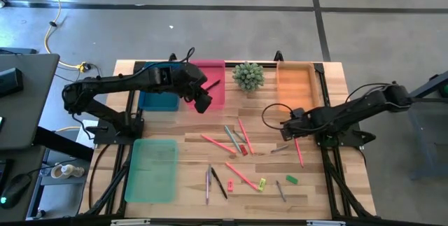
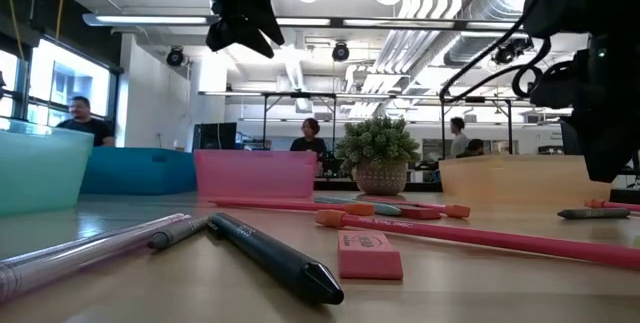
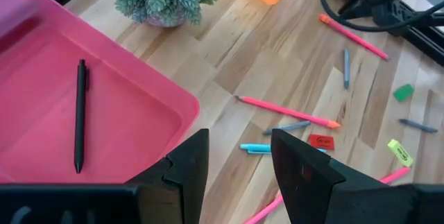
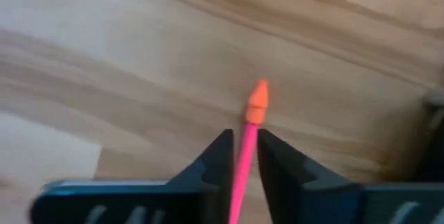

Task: Sort crayons/erasers/pens/pencils in bins
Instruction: Put the pink pencil into the orange bin

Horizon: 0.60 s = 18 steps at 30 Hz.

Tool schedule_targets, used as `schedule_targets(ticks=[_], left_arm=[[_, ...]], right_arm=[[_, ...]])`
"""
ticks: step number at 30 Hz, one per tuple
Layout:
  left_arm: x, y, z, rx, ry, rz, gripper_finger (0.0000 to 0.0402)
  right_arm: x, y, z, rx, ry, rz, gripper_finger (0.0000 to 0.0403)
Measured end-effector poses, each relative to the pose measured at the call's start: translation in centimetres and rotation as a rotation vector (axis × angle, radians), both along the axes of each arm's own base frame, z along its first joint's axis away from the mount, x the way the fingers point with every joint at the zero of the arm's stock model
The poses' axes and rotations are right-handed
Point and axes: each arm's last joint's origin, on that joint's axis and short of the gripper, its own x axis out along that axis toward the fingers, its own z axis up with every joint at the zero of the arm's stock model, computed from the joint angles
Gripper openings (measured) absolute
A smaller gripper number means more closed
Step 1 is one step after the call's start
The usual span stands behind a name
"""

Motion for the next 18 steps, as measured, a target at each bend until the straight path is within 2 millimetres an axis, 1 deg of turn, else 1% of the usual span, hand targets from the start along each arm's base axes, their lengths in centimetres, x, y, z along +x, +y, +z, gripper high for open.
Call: schedule_targets(ticks=[4,7,18], left_arm=[[0.0,0.0,0.0,-0.005,-0.003,0.006,0.0143],[0.0,0.0,0.0,-0.005,-0.004,0.007,0.0143],[0.1,0.0,0.0,-0.003,-0.009,0.007,0.0143]], right_arm=[[-0.1,-0.1,-0.3,-0.033,0.039,-0.039,0.0115],[0.0,-0.1,-0.6,-0.042,0.056,-0.039,0.0134],[1.2,0.2,-2.1,-0.038,0.100,-0.057,0.0141]])
